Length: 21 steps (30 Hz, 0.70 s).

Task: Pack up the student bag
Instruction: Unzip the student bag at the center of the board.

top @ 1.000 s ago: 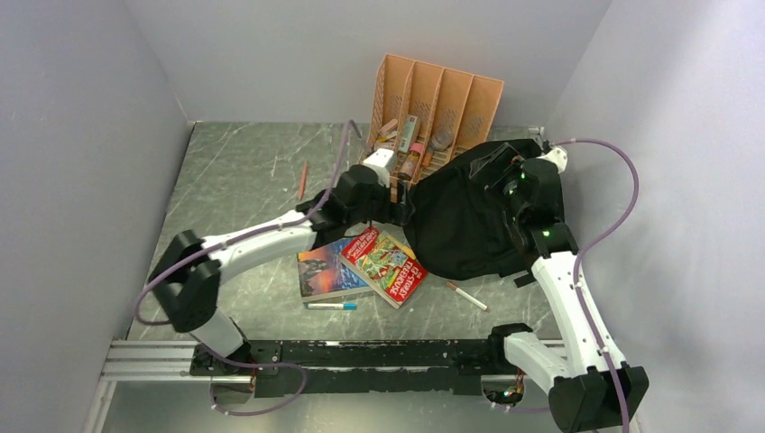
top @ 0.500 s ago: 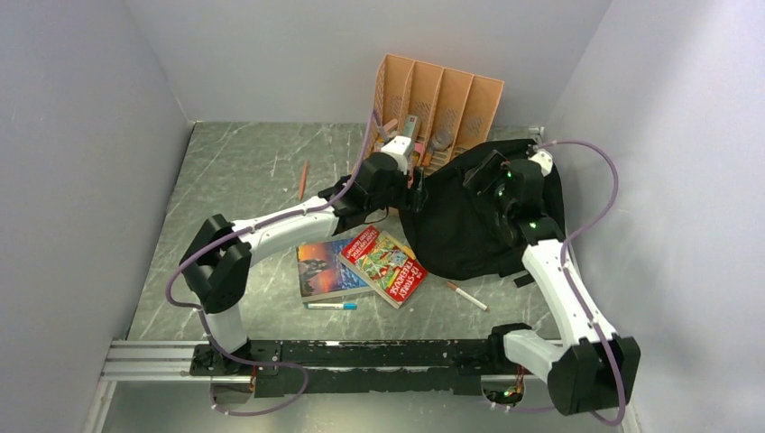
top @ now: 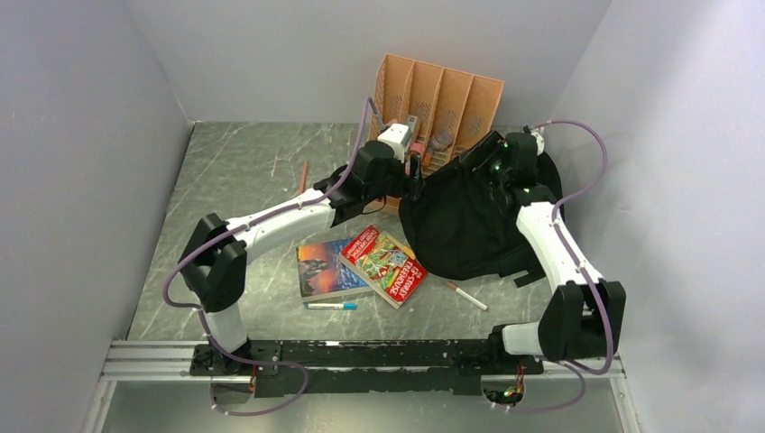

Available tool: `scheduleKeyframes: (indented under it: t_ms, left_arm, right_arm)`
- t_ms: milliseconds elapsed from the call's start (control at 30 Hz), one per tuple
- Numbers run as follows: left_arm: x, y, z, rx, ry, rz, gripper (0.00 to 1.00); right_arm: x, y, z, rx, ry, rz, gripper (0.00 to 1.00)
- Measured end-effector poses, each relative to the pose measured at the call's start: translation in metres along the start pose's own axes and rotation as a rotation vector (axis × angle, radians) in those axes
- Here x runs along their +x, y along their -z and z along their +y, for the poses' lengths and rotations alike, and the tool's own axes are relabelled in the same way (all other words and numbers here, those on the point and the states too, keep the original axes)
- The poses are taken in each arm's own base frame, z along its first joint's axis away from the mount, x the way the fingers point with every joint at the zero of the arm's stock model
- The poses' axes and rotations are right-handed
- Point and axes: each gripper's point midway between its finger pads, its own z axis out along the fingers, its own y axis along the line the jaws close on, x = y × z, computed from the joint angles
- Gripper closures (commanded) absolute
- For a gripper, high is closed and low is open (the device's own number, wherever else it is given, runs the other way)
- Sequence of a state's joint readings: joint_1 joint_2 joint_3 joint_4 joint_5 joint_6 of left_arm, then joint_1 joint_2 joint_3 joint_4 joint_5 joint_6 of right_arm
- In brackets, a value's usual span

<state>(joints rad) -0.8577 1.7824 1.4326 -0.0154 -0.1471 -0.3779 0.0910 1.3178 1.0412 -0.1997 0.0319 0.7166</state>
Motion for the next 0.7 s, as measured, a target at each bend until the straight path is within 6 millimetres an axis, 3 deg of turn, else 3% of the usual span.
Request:
scheduleKeyframes:
  t_ms: [200, 467, 700]
  left_arm:
    - [0.002, 0.001, -0.002, 0.012, -0.011, 0.032, 0.26]
    - [-0.032, 0.0, -0.023, 0.066, -0.015, -0.001, 0.29]
    - [-0.034, -0.001, -0.029, 0.077, 0.037, 0.006, 0.29]
  right_arm:
    - [0.001, -0.02, -0.002, 0.003, -0.087, 0.051, 0.14]
    - [0.004, -0.027, -0.002, -0.003, -0.162, 0.076, 0.21]
    - [0.004, -0.038, -0.009, 0.0, -0.211, 0.095, 0.3]
